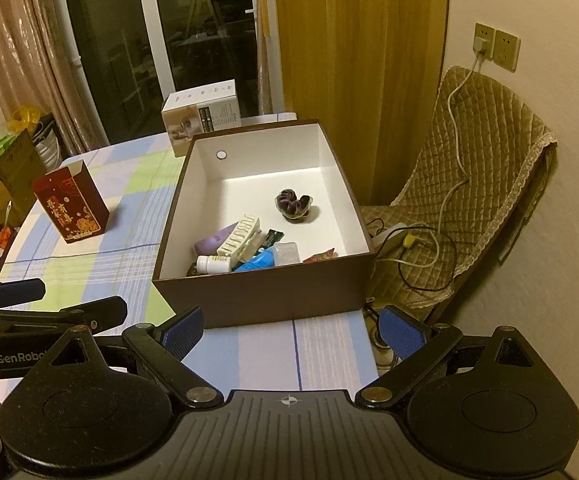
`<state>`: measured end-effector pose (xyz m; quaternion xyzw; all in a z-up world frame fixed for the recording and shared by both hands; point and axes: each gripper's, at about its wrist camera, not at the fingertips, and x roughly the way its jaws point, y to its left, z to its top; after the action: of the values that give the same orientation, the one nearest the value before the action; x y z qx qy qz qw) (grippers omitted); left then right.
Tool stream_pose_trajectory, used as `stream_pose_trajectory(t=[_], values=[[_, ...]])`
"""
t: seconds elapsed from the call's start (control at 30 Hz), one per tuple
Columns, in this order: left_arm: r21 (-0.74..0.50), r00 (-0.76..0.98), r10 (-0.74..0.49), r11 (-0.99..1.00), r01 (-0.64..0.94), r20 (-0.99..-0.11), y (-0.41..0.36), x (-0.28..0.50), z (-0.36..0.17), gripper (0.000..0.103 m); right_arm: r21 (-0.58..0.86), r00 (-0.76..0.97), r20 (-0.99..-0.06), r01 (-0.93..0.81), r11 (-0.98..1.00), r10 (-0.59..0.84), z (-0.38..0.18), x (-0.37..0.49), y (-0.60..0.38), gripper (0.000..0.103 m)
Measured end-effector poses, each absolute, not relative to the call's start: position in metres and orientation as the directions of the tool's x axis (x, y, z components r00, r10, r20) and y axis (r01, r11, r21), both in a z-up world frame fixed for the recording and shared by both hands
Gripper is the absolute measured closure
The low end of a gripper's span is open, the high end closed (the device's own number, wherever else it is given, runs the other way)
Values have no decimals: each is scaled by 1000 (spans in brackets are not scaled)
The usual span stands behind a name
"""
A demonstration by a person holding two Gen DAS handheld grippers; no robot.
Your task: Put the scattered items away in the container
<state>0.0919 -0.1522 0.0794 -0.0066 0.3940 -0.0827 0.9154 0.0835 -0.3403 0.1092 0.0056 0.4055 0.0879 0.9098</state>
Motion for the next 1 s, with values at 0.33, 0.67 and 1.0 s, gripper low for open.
stream_pose_trajectory(t=[0.33, 0.67, 1.0], values=[[-76, 671, -159, 986, 151, -724, -156, 92, 77, 1, 83, 648, -743, -154, 985, 164, 107, 86, -342, 4], [-74, 670, -156, 986, 150, -725, -154, 93, 74, 1, 85, 638, -752, -155, 984, 166, 102, 88, -340, 4], [-72, 671, -152, 987, 145, -726, -153, 94, 71, 1, 85, 637, -753, -154, 984, 165, 101, 90, -341, 4]])
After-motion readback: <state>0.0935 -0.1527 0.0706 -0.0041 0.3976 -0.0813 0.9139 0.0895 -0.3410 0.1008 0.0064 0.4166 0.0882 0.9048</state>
